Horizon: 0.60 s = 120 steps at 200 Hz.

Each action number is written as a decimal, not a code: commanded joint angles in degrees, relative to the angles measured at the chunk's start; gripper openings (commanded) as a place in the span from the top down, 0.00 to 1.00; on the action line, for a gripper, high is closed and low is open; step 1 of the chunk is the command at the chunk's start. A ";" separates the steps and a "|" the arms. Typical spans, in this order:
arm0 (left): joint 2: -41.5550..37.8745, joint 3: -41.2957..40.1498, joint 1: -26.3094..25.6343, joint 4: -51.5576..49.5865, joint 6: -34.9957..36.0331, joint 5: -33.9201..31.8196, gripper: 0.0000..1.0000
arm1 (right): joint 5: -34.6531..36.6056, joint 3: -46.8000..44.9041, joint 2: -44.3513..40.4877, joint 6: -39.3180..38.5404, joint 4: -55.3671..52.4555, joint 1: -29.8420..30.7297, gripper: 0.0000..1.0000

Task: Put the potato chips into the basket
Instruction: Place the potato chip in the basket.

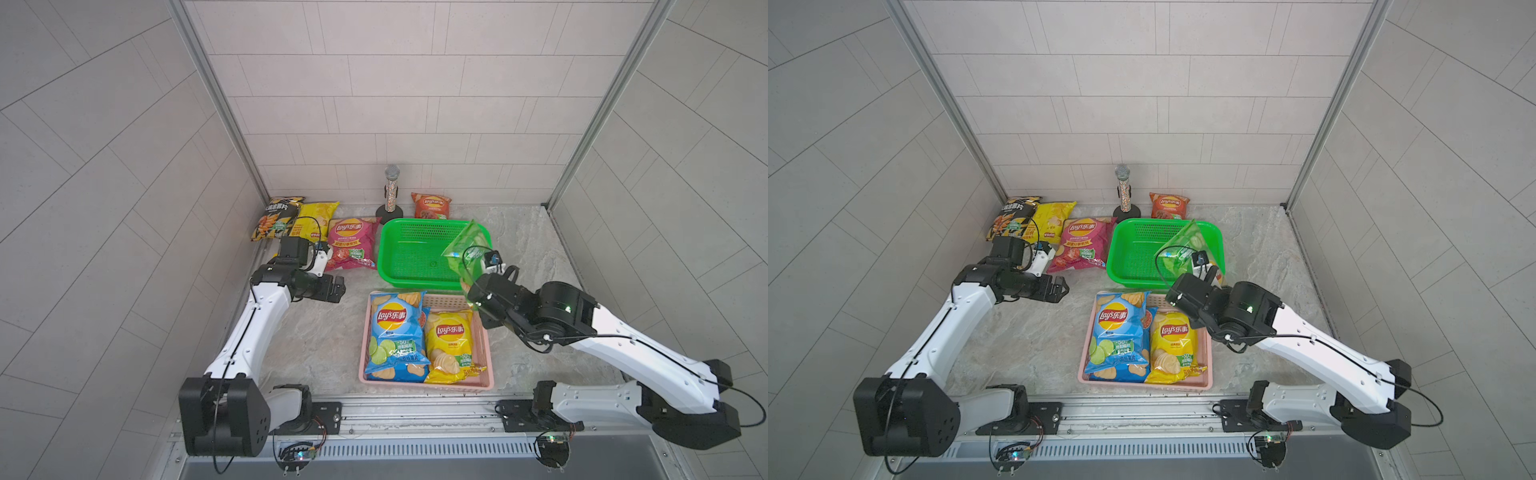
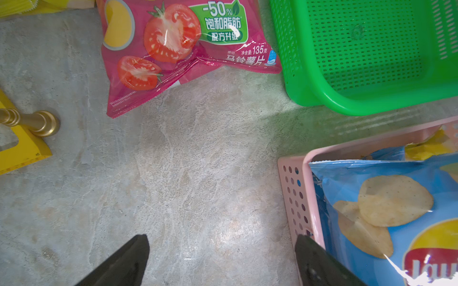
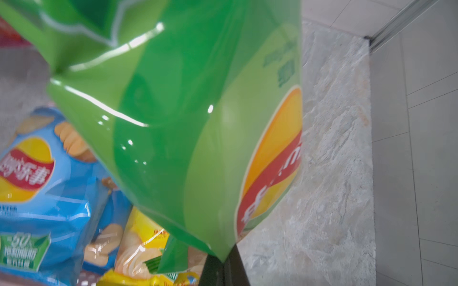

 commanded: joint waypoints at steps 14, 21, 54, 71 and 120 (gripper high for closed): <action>-1.71 -0.07 0.32 -0.82 0.77 1.04 0.00 | -0.37 -3.25 1.18 12.98 -8.43 10.85 1.00; -1.72 -0.07 0.30 -0.72 0.73 1.04 0.01 | -0.84 -3.84 0.79 14.00 -8.83 11.50 1.00; -1.65 -0.14 0.27 -0.83 0.78 1.26 0.01 | -5.38 -6.36 -2.58 18.32 -9.32 11.61 1.00; -1.53 -0.08 0.24 -0.71 0.78 1.41 0.01 | -8.52 -8.22 -3.24 20.07 -9.32 11.95 1.00; -1.26 -0.07 0.29 -0.76 0.87 1.36 0.01 | -7.41 -7.10 2.14 22.87 -12.89 14.42 1.00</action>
